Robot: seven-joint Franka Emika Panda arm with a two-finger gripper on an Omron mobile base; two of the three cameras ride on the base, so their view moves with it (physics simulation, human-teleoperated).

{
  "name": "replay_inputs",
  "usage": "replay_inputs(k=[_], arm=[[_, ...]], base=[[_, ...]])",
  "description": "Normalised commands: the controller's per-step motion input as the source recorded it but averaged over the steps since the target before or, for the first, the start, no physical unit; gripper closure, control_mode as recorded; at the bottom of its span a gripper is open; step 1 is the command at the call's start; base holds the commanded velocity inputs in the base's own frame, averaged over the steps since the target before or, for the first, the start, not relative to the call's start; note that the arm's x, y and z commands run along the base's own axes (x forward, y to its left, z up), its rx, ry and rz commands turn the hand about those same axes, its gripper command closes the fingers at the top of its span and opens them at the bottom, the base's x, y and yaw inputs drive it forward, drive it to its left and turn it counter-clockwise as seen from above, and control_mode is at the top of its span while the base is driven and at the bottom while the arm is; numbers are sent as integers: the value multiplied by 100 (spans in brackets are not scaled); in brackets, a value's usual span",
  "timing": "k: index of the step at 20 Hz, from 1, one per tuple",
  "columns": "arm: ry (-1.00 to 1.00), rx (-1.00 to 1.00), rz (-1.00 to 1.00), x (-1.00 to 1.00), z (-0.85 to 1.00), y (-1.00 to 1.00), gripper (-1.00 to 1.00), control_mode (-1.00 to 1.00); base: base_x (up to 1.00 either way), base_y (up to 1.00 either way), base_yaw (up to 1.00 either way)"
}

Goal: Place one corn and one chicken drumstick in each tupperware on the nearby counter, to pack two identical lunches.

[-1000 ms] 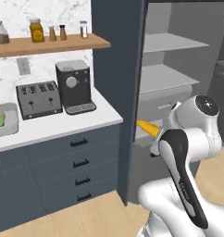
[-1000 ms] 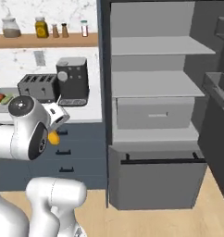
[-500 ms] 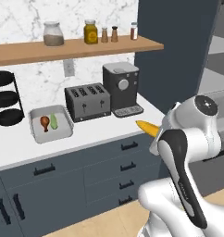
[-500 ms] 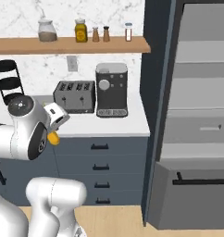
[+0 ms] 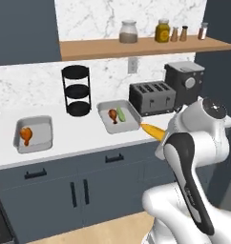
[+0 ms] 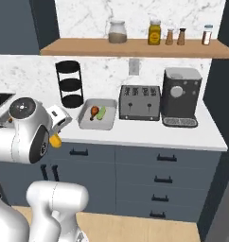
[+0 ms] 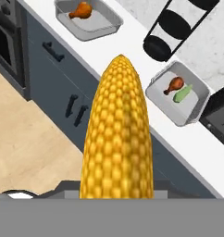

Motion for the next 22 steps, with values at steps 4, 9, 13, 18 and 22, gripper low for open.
replay_inputs(k=[4, 9, 13, 18, 22], arm=[[0, 0, 0, 0, 0, 0, 100, 100], [0, 0, 0, 0, 0, 0, 100, 100], [0, 0, 0, 0, 0, 0, 100, 100], [0, 0, 0, 0, 0, 0, 100, 100], [0, 0, 0, 0, 0, 0, 100, 100]], base=[[88, 100, 6], [91, 100, -1], [64, 100, -10], [15, 85, -25], [0, 33, -33]])
